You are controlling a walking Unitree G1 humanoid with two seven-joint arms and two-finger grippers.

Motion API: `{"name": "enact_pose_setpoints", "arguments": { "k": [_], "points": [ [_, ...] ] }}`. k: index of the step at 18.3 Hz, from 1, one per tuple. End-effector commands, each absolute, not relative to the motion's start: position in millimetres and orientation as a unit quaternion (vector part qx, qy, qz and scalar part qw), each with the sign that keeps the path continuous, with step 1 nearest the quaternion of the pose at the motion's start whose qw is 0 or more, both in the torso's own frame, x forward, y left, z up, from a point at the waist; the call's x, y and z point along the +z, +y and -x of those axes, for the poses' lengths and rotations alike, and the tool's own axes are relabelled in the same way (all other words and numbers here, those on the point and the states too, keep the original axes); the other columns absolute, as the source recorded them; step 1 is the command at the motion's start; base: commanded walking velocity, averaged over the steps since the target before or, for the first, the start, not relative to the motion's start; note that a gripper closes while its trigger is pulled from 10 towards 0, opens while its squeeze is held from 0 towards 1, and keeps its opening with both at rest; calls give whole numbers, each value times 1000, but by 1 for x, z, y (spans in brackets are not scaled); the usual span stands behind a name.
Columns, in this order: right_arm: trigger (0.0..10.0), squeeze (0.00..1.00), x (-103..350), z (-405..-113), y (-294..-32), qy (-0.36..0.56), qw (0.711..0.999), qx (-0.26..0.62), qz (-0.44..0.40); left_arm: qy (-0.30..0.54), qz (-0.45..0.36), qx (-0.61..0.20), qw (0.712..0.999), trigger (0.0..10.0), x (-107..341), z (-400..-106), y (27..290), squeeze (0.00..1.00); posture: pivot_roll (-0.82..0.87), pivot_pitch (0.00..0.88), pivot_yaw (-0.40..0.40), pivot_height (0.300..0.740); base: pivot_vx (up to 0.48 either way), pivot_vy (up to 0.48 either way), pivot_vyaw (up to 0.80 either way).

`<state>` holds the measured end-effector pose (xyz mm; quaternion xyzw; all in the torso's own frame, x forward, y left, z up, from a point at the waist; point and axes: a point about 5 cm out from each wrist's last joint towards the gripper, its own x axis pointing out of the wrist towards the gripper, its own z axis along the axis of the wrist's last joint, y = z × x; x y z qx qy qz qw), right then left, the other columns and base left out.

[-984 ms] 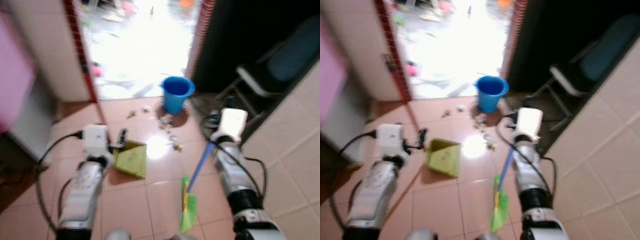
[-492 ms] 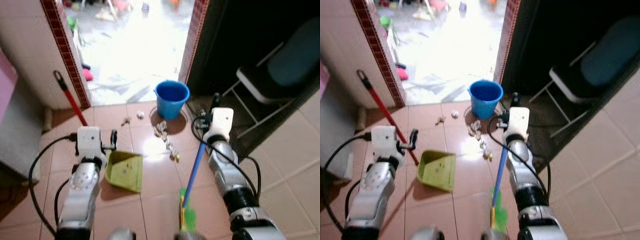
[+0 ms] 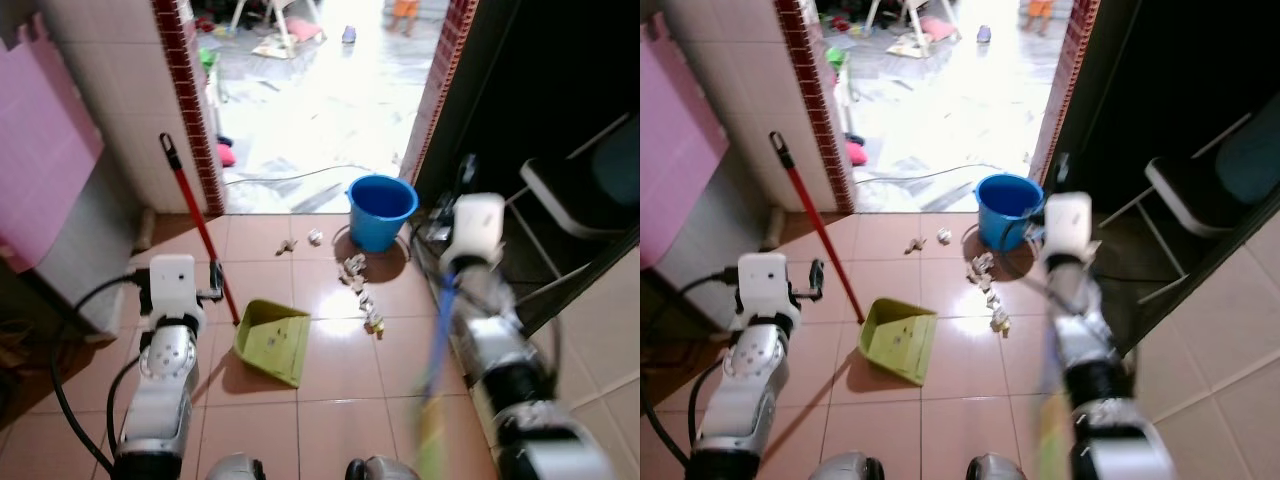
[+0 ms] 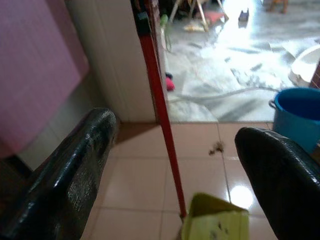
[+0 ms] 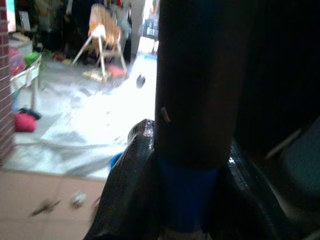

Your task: Sweep floor

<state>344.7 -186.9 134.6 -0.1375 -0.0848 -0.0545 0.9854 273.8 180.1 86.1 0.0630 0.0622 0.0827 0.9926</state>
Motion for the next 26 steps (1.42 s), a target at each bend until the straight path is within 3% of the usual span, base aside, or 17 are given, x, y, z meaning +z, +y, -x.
{"name": "enact_pose_setpoints", "arguments": {
  "k": [1,6,17,26],
  "points": [
    [10000,0,153,-349,-186,-127,979,-49,150,54,-73,86,992,10000,89,-277,183,0,24,38,-44,740,0,0,0],
    [10000,0,135,-345,-185,-89,990,-73,86,51,-70,75,993,10000,93,-281,186,0,36,37,-26,740,0,0,0],
    [10000,0,129,-344,-178,-81,992,-55,78,59,-63,78,993,10000,90,-282,182,0,31,49,-45,740,0,466,-126],
    [10000,0,119,-346,-169,-64,994,-36,79,28,-45,52,997,10000,91,-282,173,0,40,0,-71,740,0,0,0]
  ]
}}
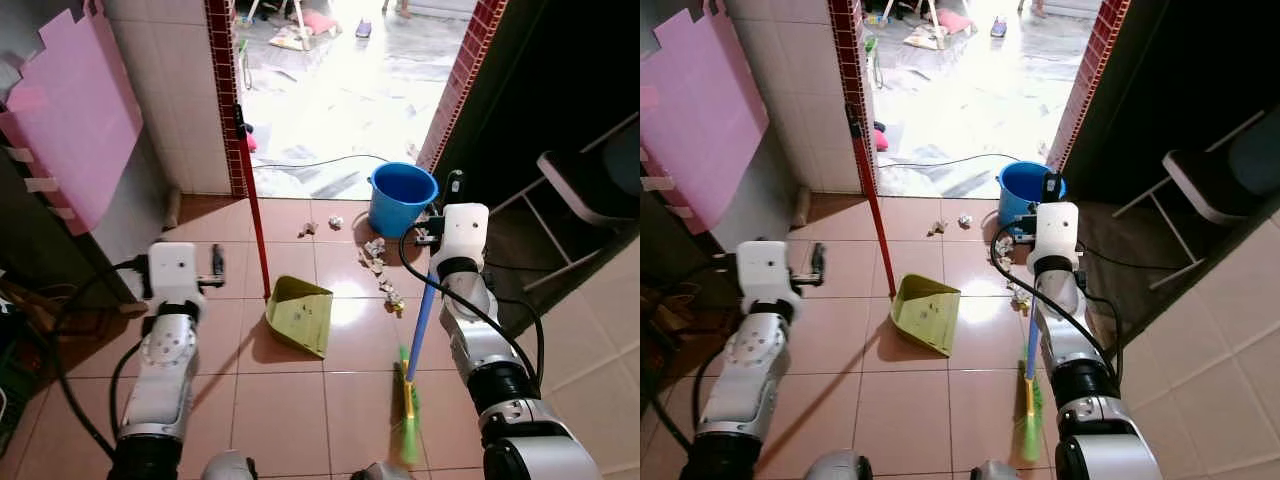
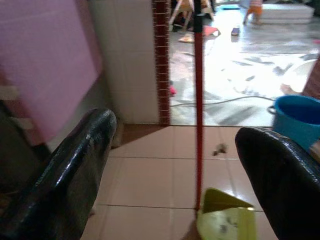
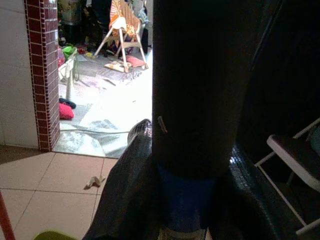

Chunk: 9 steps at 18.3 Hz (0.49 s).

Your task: Sweep floor

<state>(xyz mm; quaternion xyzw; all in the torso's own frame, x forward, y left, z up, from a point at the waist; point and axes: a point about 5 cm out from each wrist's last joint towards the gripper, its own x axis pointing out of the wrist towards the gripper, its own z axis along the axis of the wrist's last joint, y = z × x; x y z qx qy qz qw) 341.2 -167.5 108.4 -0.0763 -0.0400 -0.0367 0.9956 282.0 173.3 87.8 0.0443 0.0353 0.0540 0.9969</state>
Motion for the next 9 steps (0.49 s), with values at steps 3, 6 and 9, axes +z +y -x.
{"name": "enact_pose_setpoints", "arguments": {
  "k": [3,6,9],
  "points": [
    [10000,0,115,-343,-168,-61,995,-36,77,29,-41,42,998,10000,89,-279,175,0,39,0,-59,740,179,0,-381],
    [10000,0,109,-338,-170,-54,995,-38,76,35,-41,43,998,10000,87,-278,178,0,28,0,-48,740,305,0,0],
    [10000,0,107,-336,-170,-49,996,-35,72,37,-38,42,998,10000,87,-279,176,0,23,0,-48,740,389,0,0]
  ]
}}
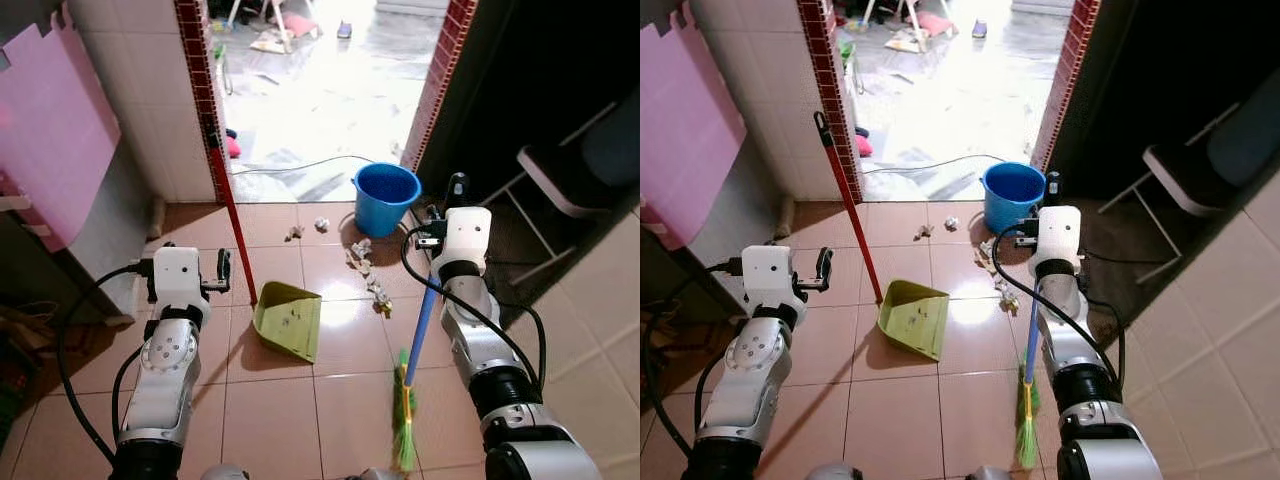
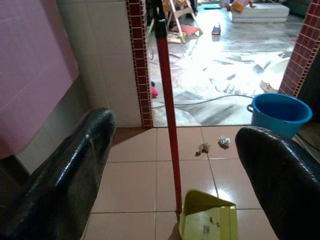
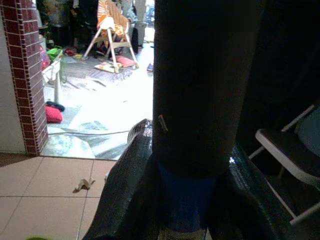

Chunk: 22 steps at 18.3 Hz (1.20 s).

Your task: Sweep floor

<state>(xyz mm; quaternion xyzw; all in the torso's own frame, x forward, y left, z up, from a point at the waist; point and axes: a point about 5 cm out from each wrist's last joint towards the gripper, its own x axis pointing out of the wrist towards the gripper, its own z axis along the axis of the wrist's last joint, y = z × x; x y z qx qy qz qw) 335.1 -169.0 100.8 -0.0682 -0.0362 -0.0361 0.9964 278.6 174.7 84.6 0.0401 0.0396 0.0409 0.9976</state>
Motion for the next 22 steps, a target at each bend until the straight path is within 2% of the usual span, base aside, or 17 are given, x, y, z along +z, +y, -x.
{"name": "enact_pose_setpoints", "arguments": {
  "k": [1,14,22],
  "points": [
    [10000,0,107,-336,-171,-49,996,-35,72,37,-37,41,998,10000,87,-279,176,0,23,0,-49,740,472,0,0],
    [10000,0,107,-337,-174,-44,996,-27,76,45,-26,43,998,10000,84,-275,173,0,22,14,-63,740,468,0,0],
    [10000,0,105,-337,-173,-39,996,-23,78,59,-24,49,997,10000,81,-273,173,0,26,12,-63,740,395,271,0]
  ]
}}
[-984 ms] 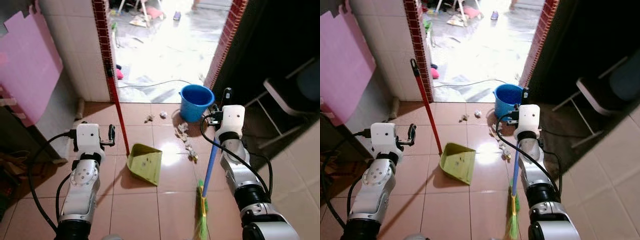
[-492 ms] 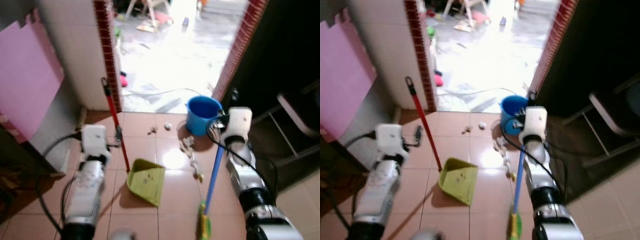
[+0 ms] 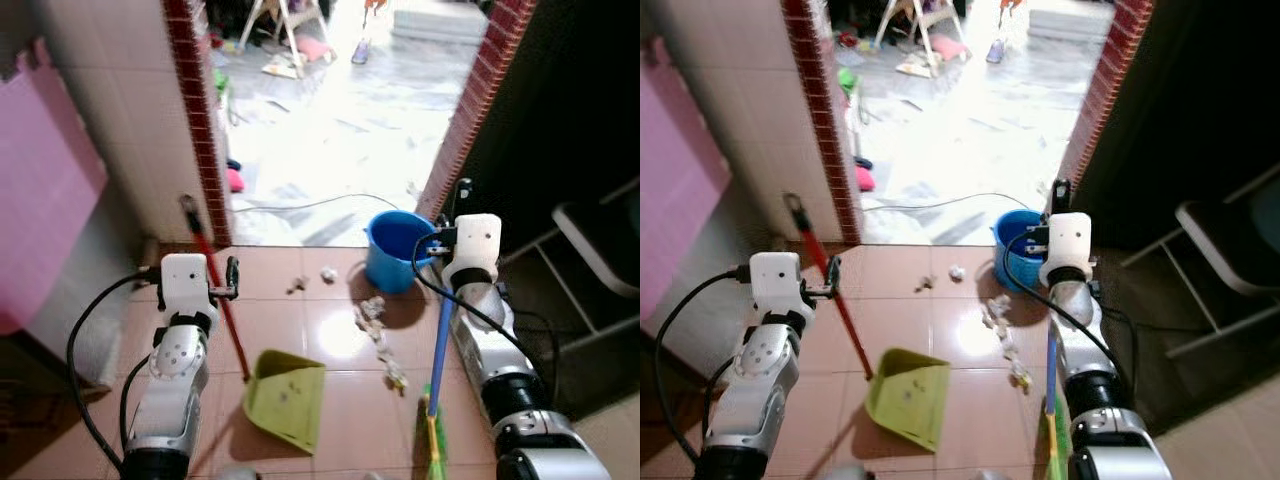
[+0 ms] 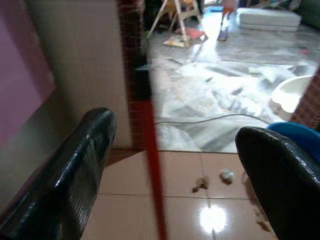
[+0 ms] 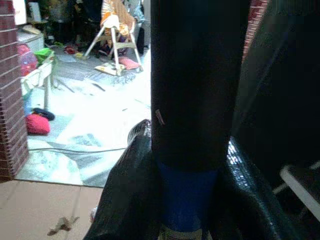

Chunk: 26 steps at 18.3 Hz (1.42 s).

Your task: Sweep floor

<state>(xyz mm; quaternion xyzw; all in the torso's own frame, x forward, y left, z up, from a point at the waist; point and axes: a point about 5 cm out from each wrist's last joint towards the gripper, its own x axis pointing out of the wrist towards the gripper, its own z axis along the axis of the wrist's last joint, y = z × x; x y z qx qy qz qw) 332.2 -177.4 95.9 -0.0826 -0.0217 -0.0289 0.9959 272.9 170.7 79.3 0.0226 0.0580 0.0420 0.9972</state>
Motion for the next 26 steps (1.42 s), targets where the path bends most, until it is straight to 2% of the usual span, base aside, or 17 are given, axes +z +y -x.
{"name": "enact_pose_setpoints", "arguments": {
  "k": [1,11,15,22,26],
  "points": [
    [10000,0,105,-337,-173,-39,996,-23,79,57,-27,48,997,10000,81,-273,174,0,26,12,-63,740,337,341,0],
    [10000,0,105,-338,-170,-37,996,-16,79,65,-9,68,996,10000,78,-279,163,0,19,10,-66,740,34,34,0],
    [10000,0,104,-338,-170,-37,996,-15,84,51,-8,46,998,10000,79,-280,157,0,18,11,-64,740,0,0,0],
    [10000,0,99,-327,-175,-30,996,-3,85,68,-4,-15,998,10000,69,-278,130,0,-17,62,-72,740,0,0,0],
    [10000,0,102,-323,-176,-34,995,5,89,51,-19,-38,998,10000,74,-292,110,0,-56,92,-70,740,0,0,0]
  ]
}}
